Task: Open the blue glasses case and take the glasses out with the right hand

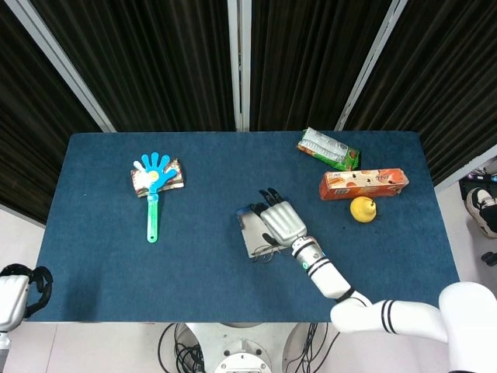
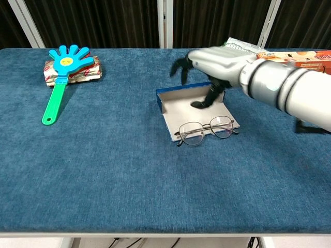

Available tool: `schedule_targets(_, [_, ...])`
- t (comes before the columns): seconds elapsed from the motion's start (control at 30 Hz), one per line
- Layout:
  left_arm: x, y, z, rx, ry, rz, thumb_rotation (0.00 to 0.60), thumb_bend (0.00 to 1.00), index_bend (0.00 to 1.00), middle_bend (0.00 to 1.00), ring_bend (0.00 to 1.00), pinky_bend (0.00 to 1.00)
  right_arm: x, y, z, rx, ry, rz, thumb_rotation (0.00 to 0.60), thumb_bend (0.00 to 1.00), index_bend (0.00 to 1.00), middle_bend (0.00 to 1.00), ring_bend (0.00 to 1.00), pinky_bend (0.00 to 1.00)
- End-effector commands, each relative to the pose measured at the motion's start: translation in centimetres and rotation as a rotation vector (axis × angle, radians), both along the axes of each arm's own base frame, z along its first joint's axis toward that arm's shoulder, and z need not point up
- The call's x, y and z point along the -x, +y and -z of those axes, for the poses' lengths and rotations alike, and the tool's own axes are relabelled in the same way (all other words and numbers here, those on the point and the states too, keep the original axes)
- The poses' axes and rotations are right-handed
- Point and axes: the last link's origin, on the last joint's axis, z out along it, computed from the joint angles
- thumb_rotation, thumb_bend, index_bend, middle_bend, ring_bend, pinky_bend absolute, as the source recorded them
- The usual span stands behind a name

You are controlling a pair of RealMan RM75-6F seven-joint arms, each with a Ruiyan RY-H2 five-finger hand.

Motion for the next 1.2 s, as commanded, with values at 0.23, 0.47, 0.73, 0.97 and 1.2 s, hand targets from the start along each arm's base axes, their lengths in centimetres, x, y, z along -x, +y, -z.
schedule_targets(0.23, [-0.1, 0.2, -0.1, -0.006, 0.003, 0.004, 0.600, 0.49, 0.61, 0.64, 0.46, 0.30, 2.5, 2.0, 0.7, -0.039, 0.030, 0.006, 0.600, 0.29, 0.39, 0.33, 0.05, 0.00])
schedule_targets(0.47, [-0.2, 0.3, -0.2, -0.007, -0.002, 0.005, 0.600, 0.49, 0.61, 0.64, 0.46, 0.28, 2.9, 2.0, 1.3, -0.044, 0.049, 0.007, 0.600, 0.30, 0.42, 0.32, 0.05, 0.00])
schedule_targets(0.73, [-0.3, 0.4, -0.3, -0.008, -0.003, 0.007, 0.600, 0.49, 0.61, 0.64, 0.46, 0.28, 3.6, 2.1, 1.7, -0.052, 0.065, 0.023, 0.600, 0.32, 0.47, 0.32, 0.05, 0.00])
schedule_targets(0.97, [-0.3, 0.5, -0.3, -0.008, -0.004, 0.006, 0.600, 0.49, 0.61, 0.64, 0.46, 0.28, 3.7, 2.0, 1.9, -0.056, 0.069, 0.027, 0.600, 0.35, 0.54, 0.32, 0.05, 0.00])
schedule_targets(1.2, [-0.4, 0.6, -0.4, -0.010, -0.005, 0.007, 0.600, 0.49, 0.61, 0.64, 0.46, 0.28, 3.1, 2.6, 1.4, -0.070, 0.036, 0.001, 0.600, 0.48, 0.72, 0.35, 0.05, 0.00])
